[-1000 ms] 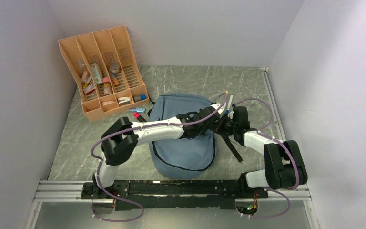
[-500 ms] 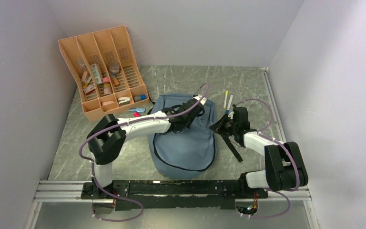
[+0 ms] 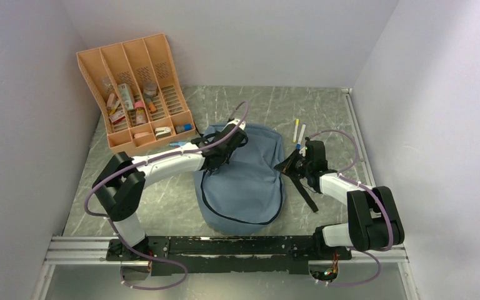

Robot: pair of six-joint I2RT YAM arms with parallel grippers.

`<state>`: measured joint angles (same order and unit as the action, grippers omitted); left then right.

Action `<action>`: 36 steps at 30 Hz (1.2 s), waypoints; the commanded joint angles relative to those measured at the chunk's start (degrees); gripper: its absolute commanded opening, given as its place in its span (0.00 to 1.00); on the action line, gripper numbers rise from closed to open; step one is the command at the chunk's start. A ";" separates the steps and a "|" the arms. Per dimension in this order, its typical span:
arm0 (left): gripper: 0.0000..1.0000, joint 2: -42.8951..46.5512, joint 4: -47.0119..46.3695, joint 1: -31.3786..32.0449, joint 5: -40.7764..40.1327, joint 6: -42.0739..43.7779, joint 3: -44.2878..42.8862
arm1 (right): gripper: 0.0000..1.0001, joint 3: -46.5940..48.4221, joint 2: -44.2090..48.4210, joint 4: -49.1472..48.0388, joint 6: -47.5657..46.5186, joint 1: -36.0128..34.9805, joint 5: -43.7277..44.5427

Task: Pack the student bag
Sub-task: Unzip the student bag at the center of the board.

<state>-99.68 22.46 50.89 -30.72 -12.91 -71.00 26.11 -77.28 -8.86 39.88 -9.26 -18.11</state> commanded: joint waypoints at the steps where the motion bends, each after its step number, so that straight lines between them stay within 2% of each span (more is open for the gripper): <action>1: 0.05 3.47 0.76 -2.81 -3.80 0.04 1.26 | 0.00 -0.80 0.68 0.51 -1.12 0.29 4.22; 13: 0.05 5.52 5.08 -9.14 -5.02 -4.47 3.89 | 0.00 -0.75 1.72 1.28 -1.10 0.30 5.10; 19: 0.07 6.15 3.10 -9.99 0.73 -4.59 4.32 | 0.00 -0.21 3.21 2.06 -1.62 0.33 4.90; 23: 0.16 6.60 0.68 -9.94 3.54 -3.92 2.82 | 0.30 0.85 6.30 3.69 -1.51 0.36 4.92; 25: 0.20 6.23 0.05 -9.98 4.37 -3.42 1.25 | 0.38 2.01 8.08 5.55 -1.58 0.30 5.93; 30: 0.32 5.76 -1.12 -10.01 5.32 -1.93 -1.43 | 0.46 5.80 13.69 11.88 -2.10 0.33 12.19; 36: 0.43 9.92 -3.01 -10.46 5.79 -1.68 1.18 | 0.48 10.37 17.15 16.81 -4.51 0.37 17.92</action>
<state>-94.15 22.44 40.95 -26.17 -15.55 -70.57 33.30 -62.04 4.56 37.87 -9.17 -5.50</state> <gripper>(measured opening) 0.412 0.478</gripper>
